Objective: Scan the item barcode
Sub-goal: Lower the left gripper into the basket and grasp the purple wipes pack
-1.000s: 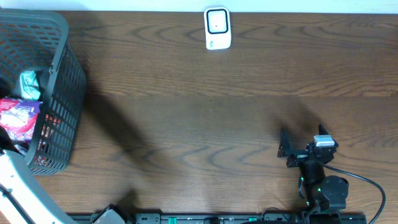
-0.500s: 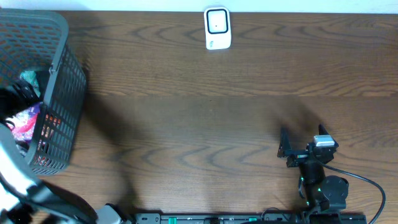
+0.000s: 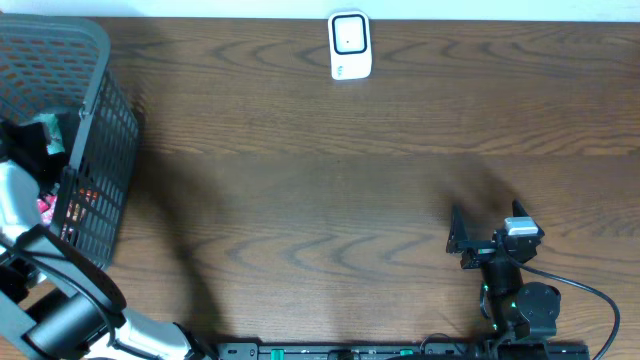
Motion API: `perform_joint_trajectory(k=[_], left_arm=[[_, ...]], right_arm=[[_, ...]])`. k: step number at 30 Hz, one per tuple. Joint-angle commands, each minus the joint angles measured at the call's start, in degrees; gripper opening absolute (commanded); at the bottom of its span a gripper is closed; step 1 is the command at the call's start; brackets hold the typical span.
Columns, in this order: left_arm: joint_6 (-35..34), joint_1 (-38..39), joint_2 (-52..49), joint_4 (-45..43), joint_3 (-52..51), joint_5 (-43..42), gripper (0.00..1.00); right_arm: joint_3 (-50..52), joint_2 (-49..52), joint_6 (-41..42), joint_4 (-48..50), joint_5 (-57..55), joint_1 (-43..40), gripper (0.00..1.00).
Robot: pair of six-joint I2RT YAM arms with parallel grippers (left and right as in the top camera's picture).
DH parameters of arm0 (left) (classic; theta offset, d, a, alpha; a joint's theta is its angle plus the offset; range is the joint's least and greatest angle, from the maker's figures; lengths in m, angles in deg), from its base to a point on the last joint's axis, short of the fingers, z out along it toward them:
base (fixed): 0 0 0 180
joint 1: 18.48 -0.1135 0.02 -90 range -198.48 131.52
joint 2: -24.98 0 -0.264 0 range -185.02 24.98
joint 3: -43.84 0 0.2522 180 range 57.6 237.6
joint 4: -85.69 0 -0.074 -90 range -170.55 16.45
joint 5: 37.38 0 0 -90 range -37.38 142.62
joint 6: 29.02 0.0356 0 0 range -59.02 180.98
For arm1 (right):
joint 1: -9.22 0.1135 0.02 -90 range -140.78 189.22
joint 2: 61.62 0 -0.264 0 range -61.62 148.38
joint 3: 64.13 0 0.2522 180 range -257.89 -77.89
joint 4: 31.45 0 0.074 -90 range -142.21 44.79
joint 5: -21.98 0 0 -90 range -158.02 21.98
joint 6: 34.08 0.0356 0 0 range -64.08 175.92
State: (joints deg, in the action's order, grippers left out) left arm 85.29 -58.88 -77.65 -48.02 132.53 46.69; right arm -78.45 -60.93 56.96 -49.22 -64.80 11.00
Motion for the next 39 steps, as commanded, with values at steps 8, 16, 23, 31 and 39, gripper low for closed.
perform_joint_trajectory(k=[8, 16, 23, 31, 39], left_arm=[[1.3, 1.5, -5.4, -1.0, 0.3, 16.0, 1.00], [0.7, 1.5, -9.0, -0.6, 0.3, 16.8, 0.75], [-0.1, 1.5, -10.5, -0.2, 0.3, 16.7, 0.51], [-4.4, 1.6, -9.9, -0.1, 0.3, 16.7, 0.07], [-13.0, 3.3, 2.4, -2.2, 0.4, 13.9, 0.07]], right_arm=[[0.2, -0.4, 0.8, -0.1, 0.3, -0.5, 0.99], [0.2, -0.4, 0.8, -0.1, 0.3, -0.5, 0.99], [0.2, -0.4, 0.8, -0.1, 0.3, -0.5, 0.99], [0.2, -0.4, 0.8, -0.1, 0.3, -0.5, 0.99], [0.2, -0.4, 0.8, -0.1, 0.3, -0.5, 0.99]])
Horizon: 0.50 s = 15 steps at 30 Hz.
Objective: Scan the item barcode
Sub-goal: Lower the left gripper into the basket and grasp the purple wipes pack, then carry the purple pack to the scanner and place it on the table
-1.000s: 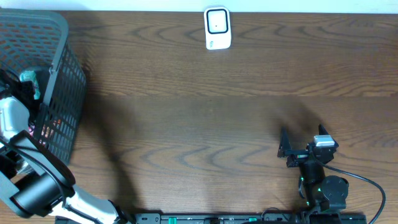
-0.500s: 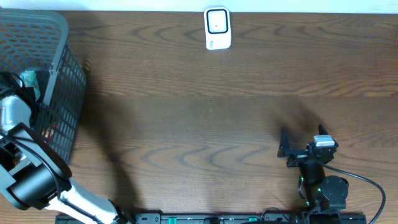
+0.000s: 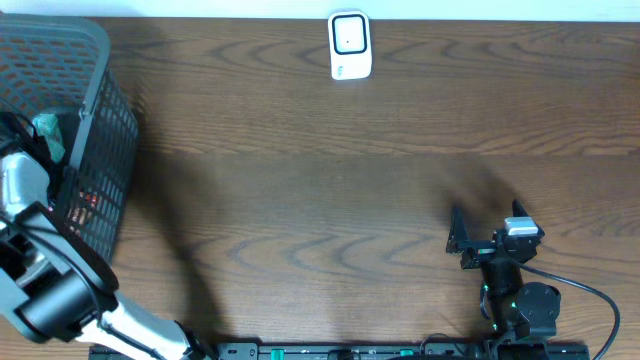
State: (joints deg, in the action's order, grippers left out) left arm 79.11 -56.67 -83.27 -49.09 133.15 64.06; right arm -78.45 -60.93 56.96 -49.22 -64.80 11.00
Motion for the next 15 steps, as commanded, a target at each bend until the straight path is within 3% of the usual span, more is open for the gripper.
perform_joint_trajectory(k=[1, 7, 15], left_arm=[[-7.6, 1.3, 10.3, -1.8, -0.2, -5.8, 0.07], [-11.6, 1.8, 27.1, -8.7, -0.2, -27.3, 0.07], [-25.6, 4.2, 41.9, -15.5, -0.2, -30.5, 0.07]], right_arm=[[0.2, -0.4, 0.8, -0.1, 0.3, -0.5, 0.99], [0.2, -0.3, 0.8, -0.1, 0.3, -0.5, 0.99], [0.2, -0.4, 0.8, -0.1, 0.3, -0.5, 0.99]])
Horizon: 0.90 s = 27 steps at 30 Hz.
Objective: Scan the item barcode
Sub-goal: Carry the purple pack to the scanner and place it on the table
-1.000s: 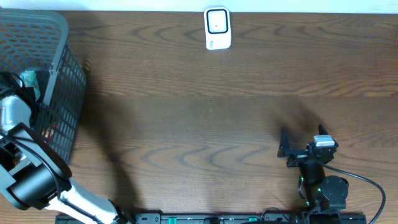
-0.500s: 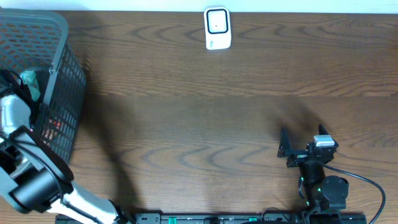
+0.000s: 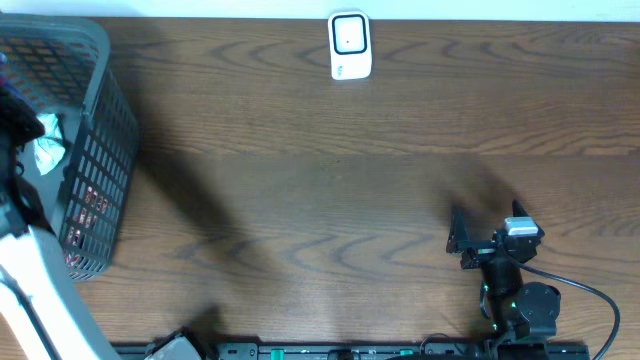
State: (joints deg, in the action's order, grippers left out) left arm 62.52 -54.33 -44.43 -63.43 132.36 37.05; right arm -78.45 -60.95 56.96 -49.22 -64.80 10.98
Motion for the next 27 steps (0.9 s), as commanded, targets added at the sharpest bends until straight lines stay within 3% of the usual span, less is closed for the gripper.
perform_joint_trajectory(k=[1, 5, 14, 21, 27], left_arm=[[-11.1, 3.0, 4.1, -1.6, 0.6, -3.5, 0.07], [-16.6, 11.3, 6.8, -2.4, 0.6, -3.5, 0.07], [-16.4, 35.3, 7.6, -1.6, 0.6, -3.5, 0.07], [-4.2, 51.7, 4.1, 3.1, 0.6, -3.4, 0.07], [4.7, 58.6, -3.3, 7.1, 0.6, -3.4, 0.07]], right_arm=[[0.2, -0.3, 0.8, -0.1, 0.3, -0.4, 0.99], [0.2, -0.3, 0.8, -0.1, 0.3, -0.4, 0.99], [0.2, -0.3, 0.8, -0.1, 0.3, -0.4, 0.99], [0.2, -0.3, 0.8, -0.1, 0.3, -0.4, 0.99], [0.2, -0.3, 0.8, -0.1, 0.3, -0.4, 0.99]])
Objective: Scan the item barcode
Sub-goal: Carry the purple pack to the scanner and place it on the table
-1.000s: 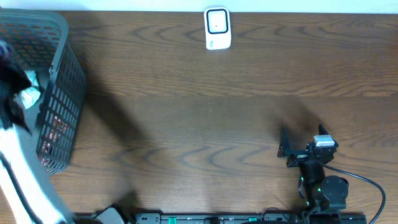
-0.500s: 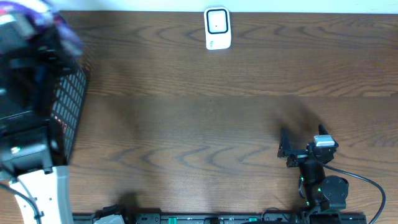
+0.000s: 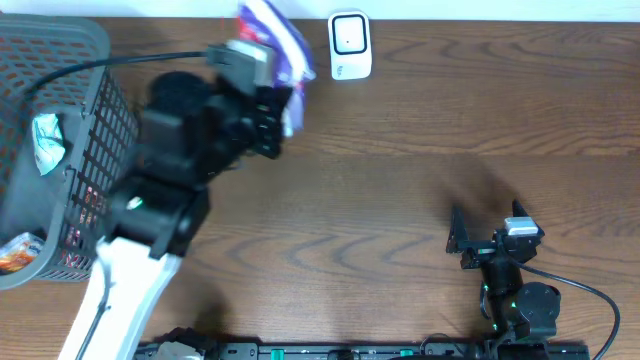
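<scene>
A purple and white packet hangs above the table at the back, just left of the white barcode scanner. My left gripper is raised high, close under the overhead camera, and is shut on the packet's lower part. The left arm's black wrist and white link run down to the bottom left. Which face of the packet carries a barcode cannot be made out. My right gripper rests low at the front right, pointing left, with nothing in it; its finger gap is not clear from above.
A grey mesh basket stands at the left edge, holding a teal and white packet and an orange-printed item. The wooden table stretches between the basket and the right arm.
My left arm was at the far left edge over the basket. Now it is up and over the table's back, holding a purple and white packet beside the scanner. The right arm has not moved.
My left arm first reached down into the basket at the left. It stayed inside the basket among the items, then shifted toward the basket's far left side. Now it holds a purple and white packet next to the scanner. The right arm stayed at rest.
</scene>
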Motion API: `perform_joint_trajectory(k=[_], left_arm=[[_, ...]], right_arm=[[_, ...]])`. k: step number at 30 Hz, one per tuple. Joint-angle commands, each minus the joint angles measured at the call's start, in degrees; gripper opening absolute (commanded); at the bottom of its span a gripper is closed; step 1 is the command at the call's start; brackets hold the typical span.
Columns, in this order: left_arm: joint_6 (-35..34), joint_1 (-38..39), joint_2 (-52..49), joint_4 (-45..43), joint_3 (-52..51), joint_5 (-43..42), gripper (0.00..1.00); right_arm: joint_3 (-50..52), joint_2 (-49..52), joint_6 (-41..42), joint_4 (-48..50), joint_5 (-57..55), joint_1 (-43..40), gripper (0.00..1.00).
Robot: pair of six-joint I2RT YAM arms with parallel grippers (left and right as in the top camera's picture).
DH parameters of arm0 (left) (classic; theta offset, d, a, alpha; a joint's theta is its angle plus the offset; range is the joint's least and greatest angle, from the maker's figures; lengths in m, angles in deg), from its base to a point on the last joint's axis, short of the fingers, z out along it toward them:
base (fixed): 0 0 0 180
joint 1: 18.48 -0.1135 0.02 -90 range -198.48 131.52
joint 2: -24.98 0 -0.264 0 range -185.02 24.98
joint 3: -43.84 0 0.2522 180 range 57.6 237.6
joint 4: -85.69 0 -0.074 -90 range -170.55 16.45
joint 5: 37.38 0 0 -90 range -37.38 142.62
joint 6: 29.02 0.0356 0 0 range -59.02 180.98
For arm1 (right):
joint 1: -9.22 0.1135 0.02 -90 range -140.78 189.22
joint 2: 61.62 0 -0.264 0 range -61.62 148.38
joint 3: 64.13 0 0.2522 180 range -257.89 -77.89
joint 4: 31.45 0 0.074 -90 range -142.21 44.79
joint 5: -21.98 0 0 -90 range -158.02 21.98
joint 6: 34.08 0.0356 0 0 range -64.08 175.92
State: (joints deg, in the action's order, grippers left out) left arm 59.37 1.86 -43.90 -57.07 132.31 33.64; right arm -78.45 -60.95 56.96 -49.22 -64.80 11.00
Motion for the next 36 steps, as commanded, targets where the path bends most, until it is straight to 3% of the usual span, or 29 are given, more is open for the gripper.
perform_joint_trajectory(k=[1, 15, 20, 21, 22, 24, 27, 36], left_arm=[[10.5, 3.8, -6.4, 1.2, 0.6, 0.0, 0.07], [21.7, 15.4, -31.1, -2.2, 0.6, 1.0, 0.07], [22.4, 16.0, -36.8, -11.2, 0.6, 10.8, 0.08], [22.4, 16.0, -37.6, -12.7, 0.6, 11.6, 0.22], [22.4, 16.0, -38.5, -14.3, 0.6, 12.2, 0.65], [22.4, 16.0, -38.6, -15.8, 0.6, 12.3, 0.73], [22.3, 16.0, -37.7, -18.1, 0.6, 15.0, 0.98], [19.4, 15.3, -28.9, -18.9, 0.6, 18.6, 0.98]], right_arm=[[0.2, -0.3, 0.8, -0.1, 0.3, -0.5, 0.99], [0.2, -0.3, 0.8, -0.1, 0.3, -0.5, 0.99], [0.2, -0.3, 0.8, -0.1, 0.3, -0.5, 0.99], [0.2, -0.3, 0.8, 0.0, 0.3, -0.5, 0.99], [0.2, -0.3, 0.8, -0.1, 0.3, -0.5, 0.99], [0.2, -0.3, 0.8, -0.1, 0.3, -0.5, 0.99], [0.2, -0.3, 0.8, -0.1, 0.3, -0.5, 0.99], [0.2, -0.3, 0.8, -0.1, 0.3, -0.5, 0.99]])
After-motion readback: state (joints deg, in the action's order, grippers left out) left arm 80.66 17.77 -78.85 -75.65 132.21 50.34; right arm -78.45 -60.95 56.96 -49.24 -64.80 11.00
